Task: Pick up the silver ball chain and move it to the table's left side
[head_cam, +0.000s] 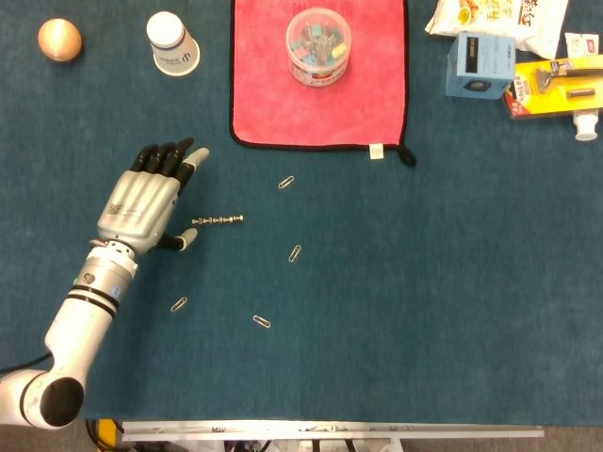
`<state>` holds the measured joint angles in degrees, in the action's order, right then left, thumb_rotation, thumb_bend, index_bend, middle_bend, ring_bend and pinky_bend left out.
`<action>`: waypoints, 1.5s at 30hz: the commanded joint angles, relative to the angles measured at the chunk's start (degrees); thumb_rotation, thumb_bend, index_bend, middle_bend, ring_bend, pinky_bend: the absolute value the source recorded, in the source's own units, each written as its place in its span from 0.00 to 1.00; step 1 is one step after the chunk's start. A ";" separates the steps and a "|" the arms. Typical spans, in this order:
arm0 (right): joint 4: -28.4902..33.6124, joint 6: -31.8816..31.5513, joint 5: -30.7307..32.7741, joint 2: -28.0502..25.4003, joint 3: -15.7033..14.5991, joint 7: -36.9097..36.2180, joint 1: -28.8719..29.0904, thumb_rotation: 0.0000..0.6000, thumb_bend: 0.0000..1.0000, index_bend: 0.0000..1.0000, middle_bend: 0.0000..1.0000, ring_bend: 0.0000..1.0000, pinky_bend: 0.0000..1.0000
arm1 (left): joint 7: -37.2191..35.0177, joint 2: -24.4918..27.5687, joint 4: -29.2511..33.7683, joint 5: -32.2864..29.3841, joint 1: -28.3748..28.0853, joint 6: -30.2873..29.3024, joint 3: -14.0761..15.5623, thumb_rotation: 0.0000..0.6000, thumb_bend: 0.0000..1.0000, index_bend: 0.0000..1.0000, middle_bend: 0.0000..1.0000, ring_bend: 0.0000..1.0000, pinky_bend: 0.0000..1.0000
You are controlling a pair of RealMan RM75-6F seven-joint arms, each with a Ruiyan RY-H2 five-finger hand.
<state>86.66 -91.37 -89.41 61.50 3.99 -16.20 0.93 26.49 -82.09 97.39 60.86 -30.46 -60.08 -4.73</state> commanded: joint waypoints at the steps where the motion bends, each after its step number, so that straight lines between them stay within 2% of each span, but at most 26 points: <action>1: -0.03 -0.03 -0.03 -0.02 -0.02 -0.06 -0.02 1.00 0.00 0.07 0.07 0.00 0.00 | -0.01 -0.84 -1.00 -0.50 -0.37 0.38 0.14 1.00 0.23 0.00 0.00 0.00 0.05; 11: -0.03 -1.07 -0.75 -0.14 -0.20 -0.53 -0.40 1.00 0.00 0.08 0.07 0.00 0.00 | -1.57 -3.96 -5.04 -1.79 -1.73 2.41 -0.06 1.00 0.23 0.00 0.00 0.00 0.05; 18: -0.40 -2.50 -2.58 -0.26 -0.88 -1.50 -0.85 1.00 0.00 0.08 0.08 0.00 0.00 | 0.06 -5.54 -6.79 -3.15 -3.32 3.79 -0.01 1.00 0.23 0.00 0.00 0.00 0.05; 45: -0.69 -2.73 -1.34 -0.08 -0.31 -1.73 -1.07 1.00 0.00 0.08 0.08 0.00 0.00 | 3.69 -9.51 -12.53 -7.12 -5.58 4.01 0.51 1.00 0.23 0.00 0.00 0.00 0.05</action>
<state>85.98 -94.09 -90.76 61.42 3.68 -17.93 -0.12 30.16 -91.59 84.89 53.76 -36.01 -56.09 -4.24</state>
